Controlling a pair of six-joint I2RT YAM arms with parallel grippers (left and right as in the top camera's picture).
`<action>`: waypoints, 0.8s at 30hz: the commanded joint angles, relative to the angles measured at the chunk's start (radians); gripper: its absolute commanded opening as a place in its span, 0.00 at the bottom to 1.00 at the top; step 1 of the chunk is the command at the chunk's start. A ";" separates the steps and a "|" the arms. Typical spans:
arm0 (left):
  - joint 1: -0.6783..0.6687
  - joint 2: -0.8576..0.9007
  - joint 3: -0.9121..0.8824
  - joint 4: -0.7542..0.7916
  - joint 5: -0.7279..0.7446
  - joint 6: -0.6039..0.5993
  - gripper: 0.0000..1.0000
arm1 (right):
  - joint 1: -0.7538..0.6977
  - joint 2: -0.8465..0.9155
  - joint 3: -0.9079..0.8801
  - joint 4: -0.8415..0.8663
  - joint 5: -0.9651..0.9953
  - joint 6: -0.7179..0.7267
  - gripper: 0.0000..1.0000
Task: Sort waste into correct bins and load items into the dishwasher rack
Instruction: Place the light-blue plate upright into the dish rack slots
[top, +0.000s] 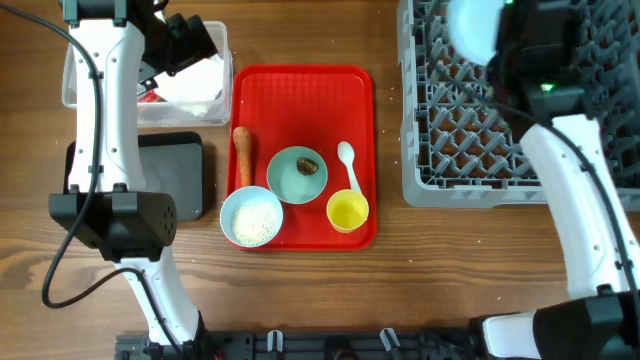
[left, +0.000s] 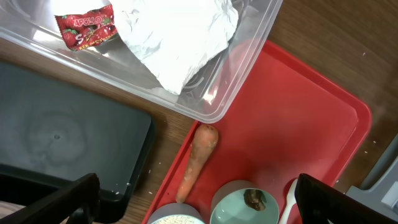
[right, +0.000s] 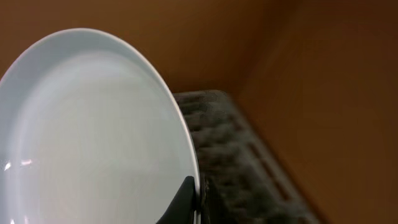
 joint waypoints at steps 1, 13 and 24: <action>-0.004 -0.010 0.000 0.000 0.009 -0.017 1.00 | -0.108 0.049 0.010 0.080 0.126 -0.204 0.04; -0.004 -0.010 0.000 0.000 0.009 -0.017 1.00 | -0.180 0.313 0.010 0.294 -0.030 -0.601 0.04; -0.004 -0.010 0.000 0.000 0.009 -0.017 1.00 | -0.164 0.365 0.010 0.276 -0.159 -0.467 1.00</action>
